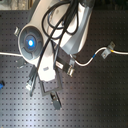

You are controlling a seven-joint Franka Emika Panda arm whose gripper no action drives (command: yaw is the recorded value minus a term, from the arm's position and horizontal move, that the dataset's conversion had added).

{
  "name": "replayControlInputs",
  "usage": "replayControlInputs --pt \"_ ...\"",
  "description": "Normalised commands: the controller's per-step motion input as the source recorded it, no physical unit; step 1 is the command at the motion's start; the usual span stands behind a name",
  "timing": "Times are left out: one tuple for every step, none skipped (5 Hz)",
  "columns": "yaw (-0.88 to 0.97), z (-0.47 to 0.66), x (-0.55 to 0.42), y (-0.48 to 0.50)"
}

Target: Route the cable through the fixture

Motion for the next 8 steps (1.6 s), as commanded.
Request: replayControlInputs --pt "0.0 0.06 0.023 -0.08" --pt "0.0 0.25 -0.298 -0.219" --pt "0.2 0.22 -0.47 -0.188" --pt "0.51 0.2 -0.468 -0.13" --pt "0.65 0.12 -0.342 0.104" --pt "0.65 0.1 -0.195 0.24" --pt "0.72 0.08 -0.095 0.164" --pt "0.56 0.13 0.0 0.002"
